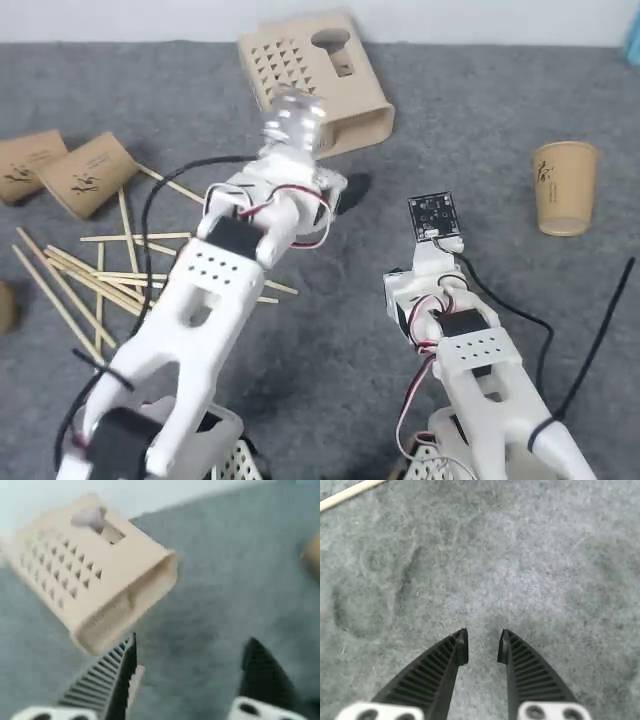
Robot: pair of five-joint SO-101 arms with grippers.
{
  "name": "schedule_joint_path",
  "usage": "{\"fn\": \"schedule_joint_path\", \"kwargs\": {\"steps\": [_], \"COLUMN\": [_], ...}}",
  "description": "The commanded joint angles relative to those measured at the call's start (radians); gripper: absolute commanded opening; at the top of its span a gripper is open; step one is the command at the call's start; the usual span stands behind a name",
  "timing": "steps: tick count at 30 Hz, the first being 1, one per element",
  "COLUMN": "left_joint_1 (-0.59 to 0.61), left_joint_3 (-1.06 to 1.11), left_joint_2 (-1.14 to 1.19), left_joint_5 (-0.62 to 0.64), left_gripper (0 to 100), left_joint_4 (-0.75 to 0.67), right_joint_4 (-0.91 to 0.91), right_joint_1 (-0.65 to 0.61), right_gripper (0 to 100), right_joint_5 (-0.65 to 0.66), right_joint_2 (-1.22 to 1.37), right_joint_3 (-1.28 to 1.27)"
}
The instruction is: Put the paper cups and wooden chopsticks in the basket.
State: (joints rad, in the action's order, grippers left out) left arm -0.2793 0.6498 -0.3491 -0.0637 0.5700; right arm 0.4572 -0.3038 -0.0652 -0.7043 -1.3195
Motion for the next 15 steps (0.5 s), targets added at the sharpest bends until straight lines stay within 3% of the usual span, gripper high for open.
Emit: {"fn": "schedule_joint_path", "kwargs": {"steps": [1,8,12,15], "left_joint_1": [0.018,0.015,0.017,0.015], "left_joint_3": [-0.056,0.005,-0.01,-0.056], "left_joint_2": [0.055,0.201,0.319,0.404], "left_joint_5": [-0.451,-0.681,-0.689,-0.69], "left_gripper": [26,12,11,11], "left_joint_4": [-0.087,-0.456,-0.621,-0.631], "right_joint_4": [-0.01,-0.018,-0.019,-0.019], "right_joint_1": [0.002,0.002,0.002,0.002], "right_gripper": [12.3,12.3,12.2,12.1], "right_joint_5": [0.015,0.017,0.086,0.106], "right_joint_2": [-0.001,0.001,0.001,0.001], "right_joint_3": [0.055,0.055,0.057,0.057]}}
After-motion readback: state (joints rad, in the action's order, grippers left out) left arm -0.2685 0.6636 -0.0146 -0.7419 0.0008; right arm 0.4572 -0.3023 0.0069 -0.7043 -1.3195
